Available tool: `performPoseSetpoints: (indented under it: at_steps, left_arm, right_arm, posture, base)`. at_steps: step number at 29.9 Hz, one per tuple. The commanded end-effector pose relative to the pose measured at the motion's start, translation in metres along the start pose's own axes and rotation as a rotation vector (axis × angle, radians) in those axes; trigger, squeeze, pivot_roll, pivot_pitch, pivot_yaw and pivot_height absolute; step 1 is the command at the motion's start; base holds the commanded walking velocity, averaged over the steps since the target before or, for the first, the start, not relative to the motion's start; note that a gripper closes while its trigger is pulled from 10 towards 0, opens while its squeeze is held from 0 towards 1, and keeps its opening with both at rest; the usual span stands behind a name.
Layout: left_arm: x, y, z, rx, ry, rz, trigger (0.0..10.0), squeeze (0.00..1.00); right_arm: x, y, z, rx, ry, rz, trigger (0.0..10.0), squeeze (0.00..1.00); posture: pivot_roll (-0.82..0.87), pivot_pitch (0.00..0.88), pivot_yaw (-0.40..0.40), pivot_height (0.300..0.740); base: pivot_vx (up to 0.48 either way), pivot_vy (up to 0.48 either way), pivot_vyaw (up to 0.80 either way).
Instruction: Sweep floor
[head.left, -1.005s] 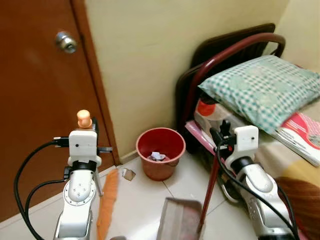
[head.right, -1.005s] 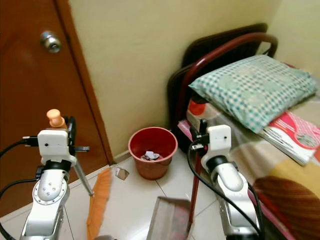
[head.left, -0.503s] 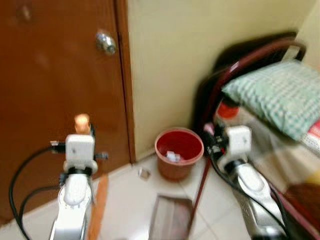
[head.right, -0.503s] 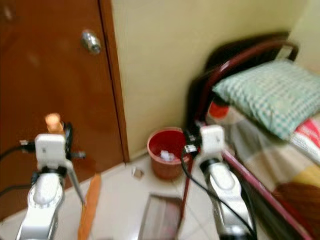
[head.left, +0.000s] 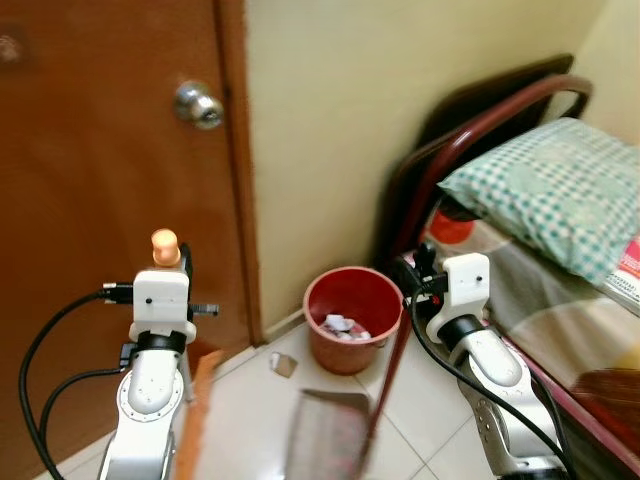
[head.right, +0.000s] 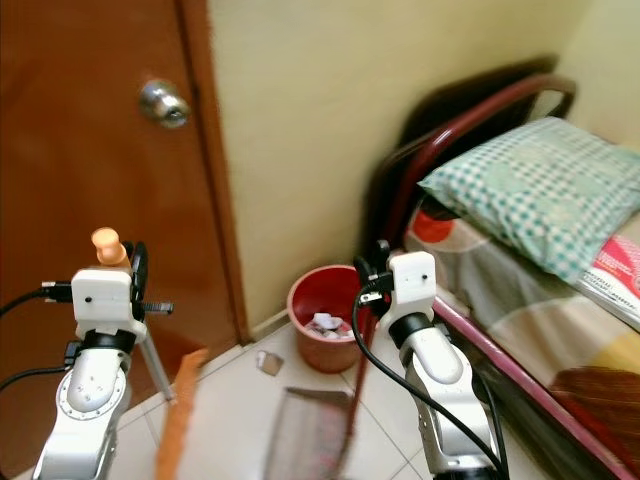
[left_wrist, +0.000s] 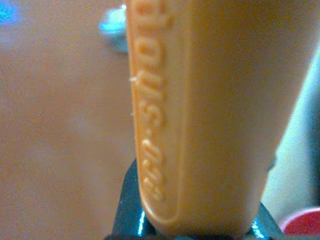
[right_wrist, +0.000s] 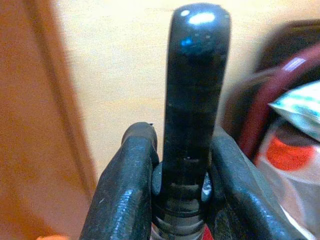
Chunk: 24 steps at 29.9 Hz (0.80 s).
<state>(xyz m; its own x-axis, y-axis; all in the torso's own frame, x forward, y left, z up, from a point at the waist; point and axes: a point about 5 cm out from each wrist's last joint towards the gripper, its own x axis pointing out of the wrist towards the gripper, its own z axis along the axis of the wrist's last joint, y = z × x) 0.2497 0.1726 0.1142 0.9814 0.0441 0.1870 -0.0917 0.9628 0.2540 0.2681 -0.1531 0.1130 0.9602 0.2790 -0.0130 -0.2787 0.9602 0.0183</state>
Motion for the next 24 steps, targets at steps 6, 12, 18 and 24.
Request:
performPoseSetpoints:
  at_steps: [6, 12, 18, 24]
  left_arm:
    - [0.008, -0.017, 0.025, -0.076, -0.158, -0.095, 10.0, 0.0]
    - [0.031, -0.034, 0.028, -0.072, -0.2, -0.166, 10.0, 0.0]
    - [0.053, -0.037, 0.027, -0.042, -0.221, -0.177, 10.0, 0.0]
    - [0.066, -0.03, 0.041, -0.068, -0.27, -0.171, 10.0, 0.0]
  right_arm:
    - [-0.002, -0.002, 0.004, -0.014, -0.004, -0.005, 10.0, 0.0]
    - [-0.007, 0.0, 0.008, -0.024, -0.006, 0.011, 10.0, 0.0]
    - [-0.013, -0.006, 0.011, -0.038, -0.007, -0.01, 10.0, 0.0]
    - [-0.018, -0.008, 0.013, -0.043, -0.006, -0.028, 10.0, 0.0]
  posture:
    - [-0.02, 0.019, -0.036, 0.74]
    - [-0.06, 0.035, -0.044, 0.74]
    - [-0.1, 0.044, -0.033, 0.74]
    - [-0.11, 0.051, -0.022, 0.74]
  base:
    - [0.0, 0.0, -0.67]
    - [0.0, 0.0, 0.0]
    - [0.0, 0.0, 0.0]
    - [0.0, 0.0, 0.0]
